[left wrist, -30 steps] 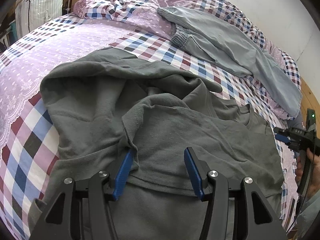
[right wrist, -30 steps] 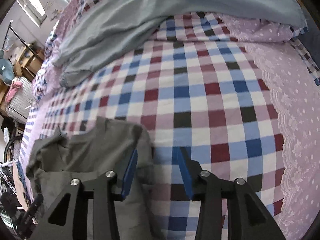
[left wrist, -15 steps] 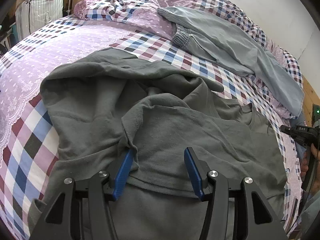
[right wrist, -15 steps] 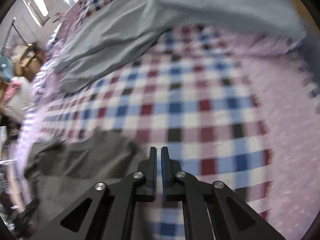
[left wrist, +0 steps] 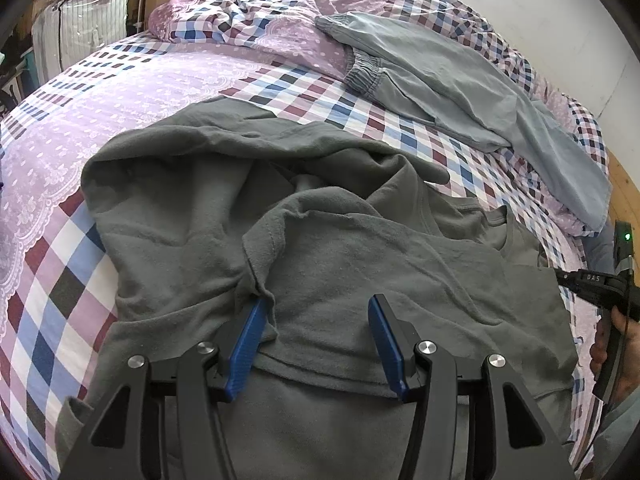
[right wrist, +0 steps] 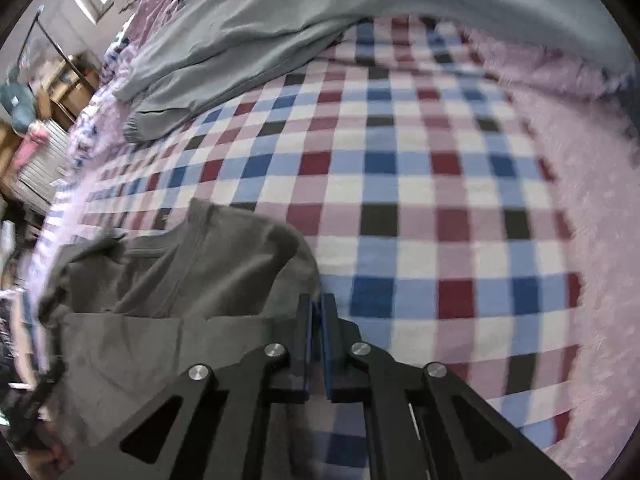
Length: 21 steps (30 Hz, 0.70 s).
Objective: Fold clothes
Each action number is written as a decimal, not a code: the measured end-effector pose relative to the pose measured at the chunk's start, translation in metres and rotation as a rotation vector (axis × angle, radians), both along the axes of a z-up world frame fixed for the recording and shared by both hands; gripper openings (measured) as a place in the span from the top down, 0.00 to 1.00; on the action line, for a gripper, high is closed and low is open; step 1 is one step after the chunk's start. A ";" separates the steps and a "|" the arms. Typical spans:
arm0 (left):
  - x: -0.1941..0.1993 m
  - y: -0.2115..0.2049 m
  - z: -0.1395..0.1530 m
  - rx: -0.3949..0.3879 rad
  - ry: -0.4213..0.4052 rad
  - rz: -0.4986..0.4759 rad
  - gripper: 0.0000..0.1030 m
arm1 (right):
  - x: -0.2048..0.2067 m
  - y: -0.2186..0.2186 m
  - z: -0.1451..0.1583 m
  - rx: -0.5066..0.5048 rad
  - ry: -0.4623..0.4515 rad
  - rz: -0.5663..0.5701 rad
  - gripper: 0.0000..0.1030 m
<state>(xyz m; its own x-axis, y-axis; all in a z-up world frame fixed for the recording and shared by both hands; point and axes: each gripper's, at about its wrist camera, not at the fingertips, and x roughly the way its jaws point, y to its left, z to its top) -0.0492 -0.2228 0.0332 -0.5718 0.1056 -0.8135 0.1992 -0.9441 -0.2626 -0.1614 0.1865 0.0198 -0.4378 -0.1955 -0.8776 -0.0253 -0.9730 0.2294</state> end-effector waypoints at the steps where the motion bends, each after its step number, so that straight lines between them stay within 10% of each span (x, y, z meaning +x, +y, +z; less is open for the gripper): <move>1: 0.000 0.000 0.000 -0.001 0.000 -0.001 0.45 | 0.000 -0.001 0.004 0.015 0.014 -0.002 0.98; 10: -0.001 0.001 0.000 -0.009 -0.001 -0.006 0.45 | -0.007 0.007 0.035 0.233 0.061 -0.054 0.98; 21: -0.002 0.002 0.000 -0.018 -0.002 -0.007 0.45 | -0.017 0.003 0.041 0.261 0.134 -0.063 0.96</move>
